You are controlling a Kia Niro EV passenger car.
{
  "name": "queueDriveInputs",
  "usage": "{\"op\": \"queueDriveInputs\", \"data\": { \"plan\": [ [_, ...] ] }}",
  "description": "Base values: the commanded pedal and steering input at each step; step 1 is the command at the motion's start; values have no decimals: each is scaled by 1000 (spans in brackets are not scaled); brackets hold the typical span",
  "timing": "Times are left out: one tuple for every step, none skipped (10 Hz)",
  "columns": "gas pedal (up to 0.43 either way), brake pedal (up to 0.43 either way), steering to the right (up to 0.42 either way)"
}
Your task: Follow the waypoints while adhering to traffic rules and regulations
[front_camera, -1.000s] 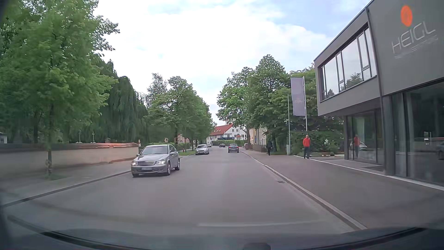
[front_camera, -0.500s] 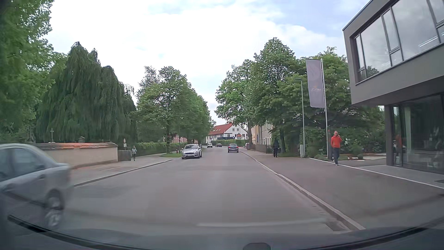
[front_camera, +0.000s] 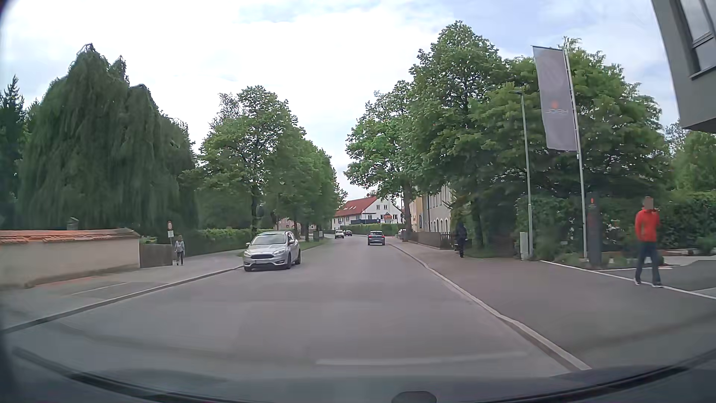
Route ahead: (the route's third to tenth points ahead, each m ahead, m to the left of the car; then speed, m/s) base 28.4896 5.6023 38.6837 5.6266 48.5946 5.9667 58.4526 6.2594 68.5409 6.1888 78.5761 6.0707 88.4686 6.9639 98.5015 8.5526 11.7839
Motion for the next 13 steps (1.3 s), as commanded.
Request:
{"op": "queueDriveInputs", "data": {
  "plan": [
    [150, 0, -4],
    [150, 0, -4],
    [150, 0, -4],
    [150, 0, -4],
    [150, 0, -4],
    [157, 0, -4],
    [157, 0, -4],
    [169, 0, -5],
    [169, 0, -5],
    [169, 0, -5],
    [169, 0, -5],
    [169, 0, -4],
    [169, 0, -4]
  ]
}}
